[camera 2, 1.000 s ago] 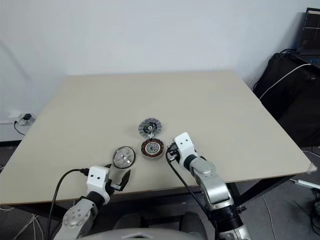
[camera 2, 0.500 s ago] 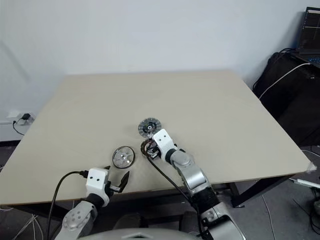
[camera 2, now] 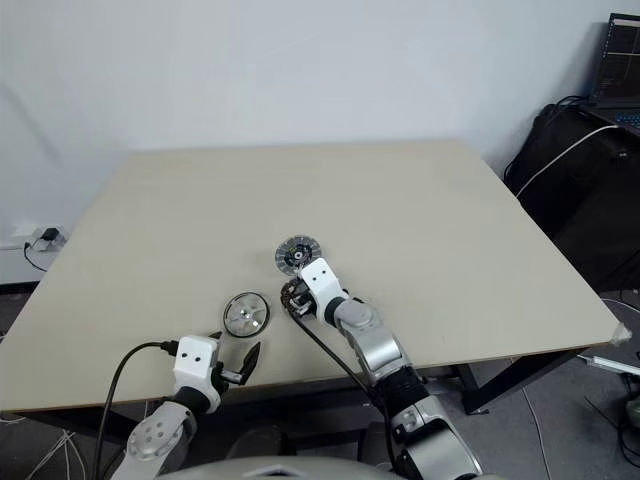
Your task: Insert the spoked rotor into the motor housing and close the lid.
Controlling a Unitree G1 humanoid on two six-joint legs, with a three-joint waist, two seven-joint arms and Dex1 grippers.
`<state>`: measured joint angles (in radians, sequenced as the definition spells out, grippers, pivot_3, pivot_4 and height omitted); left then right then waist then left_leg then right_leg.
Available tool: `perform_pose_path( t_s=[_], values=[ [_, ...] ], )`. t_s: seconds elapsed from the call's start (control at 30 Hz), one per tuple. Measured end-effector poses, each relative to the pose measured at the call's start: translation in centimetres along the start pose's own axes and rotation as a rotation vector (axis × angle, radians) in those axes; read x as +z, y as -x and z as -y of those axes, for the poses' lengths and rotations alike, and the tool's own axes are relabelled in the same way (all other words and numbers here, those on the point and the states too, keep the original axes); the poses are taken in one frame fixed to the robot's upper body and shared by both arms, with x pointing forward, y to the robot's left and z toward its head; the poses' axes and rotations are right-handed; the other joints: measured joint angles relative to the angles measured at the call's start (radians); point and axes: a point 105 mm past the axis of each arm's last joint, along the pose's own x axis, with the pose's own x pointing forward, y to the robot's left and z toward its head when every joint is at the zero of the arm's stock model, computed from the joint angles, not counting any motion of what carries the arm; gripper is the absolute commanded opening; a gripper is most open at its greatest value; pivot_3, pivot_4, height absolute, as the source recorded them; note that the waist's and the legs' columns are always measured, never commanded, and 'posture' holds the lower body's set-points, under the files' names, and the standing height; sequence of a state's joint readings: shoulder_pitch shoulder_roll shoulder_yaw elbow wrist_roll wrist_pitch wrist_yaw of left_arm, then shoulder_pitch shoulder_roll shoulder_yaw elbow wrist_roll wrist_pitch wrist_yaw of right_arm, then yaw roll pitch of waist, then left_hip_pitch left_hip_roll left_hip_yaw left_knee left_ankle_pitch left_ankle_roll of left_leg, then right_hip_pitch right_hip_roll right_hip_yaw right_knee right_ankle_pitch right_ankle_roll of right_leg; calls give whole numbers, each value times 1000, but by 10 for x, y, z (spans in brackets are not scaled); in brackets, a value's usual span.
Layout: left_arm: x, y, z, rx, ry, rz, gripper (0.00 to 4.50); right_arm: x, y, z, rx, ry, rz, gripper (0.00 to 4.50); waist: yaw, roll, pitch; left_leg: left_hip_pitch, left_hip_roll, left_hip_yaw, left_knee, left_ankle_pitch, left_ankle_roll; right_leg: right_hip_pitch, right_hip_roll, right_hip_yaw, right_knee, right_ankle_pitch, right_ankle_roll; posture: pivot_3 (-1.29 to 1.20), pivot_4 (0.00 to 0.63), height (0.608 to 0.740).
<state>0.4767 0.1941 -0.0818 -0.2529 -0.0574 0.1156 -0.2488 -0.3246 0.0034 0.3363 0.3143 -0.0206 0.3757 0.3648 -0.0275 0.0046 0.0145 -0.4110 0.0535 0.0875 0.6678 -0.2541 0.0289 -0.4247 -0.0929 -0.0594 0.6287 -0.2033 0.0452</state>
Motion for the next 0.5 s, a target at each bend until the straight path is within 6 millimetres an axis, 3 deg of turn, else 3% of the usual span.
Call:
perform_pose_path(
  t_s=[0.5],
  values=[
    [-2,2,-1,5,2,-7,4500,-7,-1,2,-10,-14,-20,676,0,0,0,0,0,0,0,0,0,0,0,0,0,0,0,0,0,740]
  ],
)
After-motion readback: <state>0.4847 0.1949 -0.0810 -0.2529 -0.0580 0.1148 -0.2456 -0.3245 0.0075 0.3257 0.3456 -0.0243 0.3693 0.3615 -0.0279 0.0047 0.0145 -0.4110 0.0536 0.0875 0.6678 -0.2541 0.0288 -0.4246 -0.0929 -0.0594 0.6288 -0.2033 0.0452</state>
